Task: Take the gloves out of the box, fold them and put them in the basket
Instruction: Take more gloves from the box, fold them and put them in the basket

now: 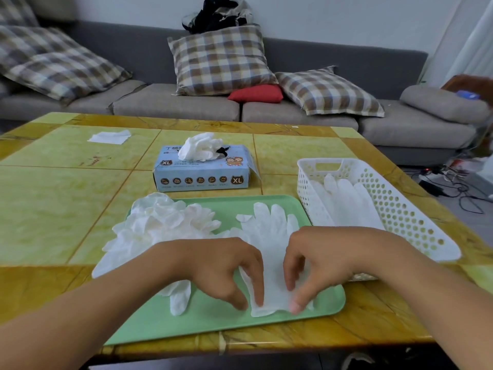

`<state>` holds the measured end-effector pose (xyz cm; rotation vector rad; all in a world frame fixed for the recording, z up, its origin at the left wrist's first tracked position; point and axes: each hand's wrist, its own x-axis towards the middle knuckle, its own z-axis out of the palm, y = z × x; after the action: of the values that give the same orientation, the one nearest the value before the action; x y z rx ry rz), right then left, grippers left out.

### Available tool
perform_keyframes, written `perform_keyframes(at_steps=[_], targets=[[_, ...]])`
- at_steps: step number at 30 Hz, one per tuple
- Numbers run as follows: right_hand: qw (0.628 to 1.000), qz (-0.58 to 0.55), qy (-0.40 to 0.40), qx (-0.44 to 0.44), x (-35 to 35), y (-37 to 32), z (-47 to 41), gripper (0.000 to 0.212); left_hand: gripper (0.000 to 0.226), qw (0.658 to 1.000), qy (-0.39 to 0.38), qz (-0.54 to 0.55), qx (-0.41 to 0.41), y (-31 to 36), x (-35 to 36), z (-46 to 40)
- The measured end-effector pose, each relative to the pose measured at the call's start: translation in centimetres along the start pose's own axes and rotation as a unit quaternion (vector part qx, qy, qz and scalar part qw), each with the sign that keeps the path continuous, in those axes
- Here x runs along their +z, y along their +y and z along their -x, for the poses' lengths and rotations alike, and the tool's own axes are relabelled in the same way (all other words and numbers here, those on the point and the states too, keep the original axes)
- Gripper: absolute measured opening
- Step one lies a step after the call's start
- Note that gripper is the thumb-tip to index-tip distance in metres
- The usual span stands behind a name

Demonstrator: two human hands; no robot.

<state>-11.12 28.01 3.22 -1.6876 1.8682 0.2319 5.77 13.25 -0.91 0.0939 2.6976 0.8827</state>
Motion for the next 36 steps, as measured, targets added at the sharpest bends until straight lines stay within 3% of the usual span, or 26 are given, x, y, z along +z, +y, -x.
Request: perform_keyframes(at_steps=[3, 5, 7, 10, 13, 16, 20, 22, 24, 26, 27, 29, 31, 33, 36], targets=[[0.992, -0.011, 0.125, -0.025, 0.2, 0.4, -1.7, 0.035, 0.023, 1.000, -0.021, 0.021, -0.008, 0.4, -0.2, 0.1], [0.988, 0.032, 0.150, -0.010, 0.9, 0.3, -2.8, 0.030, 0.021, 1.000, 0.002, 0.021, -0.009, 0.5, -0.5, 0.2], [0.986, 0.087, 0.139, 0.019, 1.6, 0.0, -3.6, 0.033, 0.017, 0.995, 0.090, 0.023, -0.020, 0.0, -1.6, 0.9], [0.968, 0.128, 0.208, 0.062, 1.7, -0.4, -4.3, 0.022, 0.015, 0.960, 0.260, -0.072, -0.072, -1.7, -4.5, 2.9], [0.961, 0.101, 0.254, 0.046, 0.9, -0.8, -5.9, 0.028, 0.025, 0.927, 0.320, -0.147, -0.133, -3.7, -5.3, 5.8], [0.977, 0.053, 0.202, 0.048, -0.1, -0.6, -8.0, 0.037, 0.036, 0.915, 0.293, -0.229, -0.157, -4.8, -4.2, 7.3], [0.982, -0.004, 0.163, 0.099, -1.7, -0.5, -9.8, 0.087, 0.045, 0.918, 0.301, -0.213, -0.147, -5.4, -4.2, 8.6], [0.981, -0.014, 0.155, 0.118, -2.4, -0.4, -9.6, 0.098, 0.054, 0.924, 0.287, -0.203, -0.151, -5.2, -4.8, 8.3], [0.969, -0.030, 0.220, 0.106, -3.0, -2.2, -9.2, 0.085, 0.066, 0.935, 0.254, -0.181, -0.168, -5.7, -5.3, 9.0], [0.939, -0.098, 0.325, 0.042, -3.0, -4.8, -8.7, 0.050, 0.075, 0.948, 0.207, -0.164, -0.178, -6.4, -5.4, 9.4], [0.931, -0.139, 0.338, 0.000, -2.6, -6.6, -8.4, 0.033, 0.077, 0.952, 0.188, -0.158, -0.181, -6.8, -5.2, 9.7], [0.952, -0.139, 0.271, -0.041, -1.1, -9.6, -7.7, 0.035, 0.075, 0.958, 0.158, -0.147, -0.188, -7.3, -4.9, 9.5], [0.975, 0.020, 0.220, -0.037, 0.9, -11.5, -8.3, 0.031, 0.069, 0.960, 0.137, -0.134, -0.203, -7.8, -4.5, 9.4], [0.962, 0.127, 0.237, -0.044, 1.9, -11.3, -9.1, 0.014, 0.064, 0.960, 0.115, -0.129, -0.218, -7.9, -4.2, 9.1], [0.962, 0.109, 0.232, -0.100, 1.4, -10.2, -8.2, 0.017, 0.061, 0.959, 0.108, -0.127, -0.228, -8.0, -3.9, 9.0]])
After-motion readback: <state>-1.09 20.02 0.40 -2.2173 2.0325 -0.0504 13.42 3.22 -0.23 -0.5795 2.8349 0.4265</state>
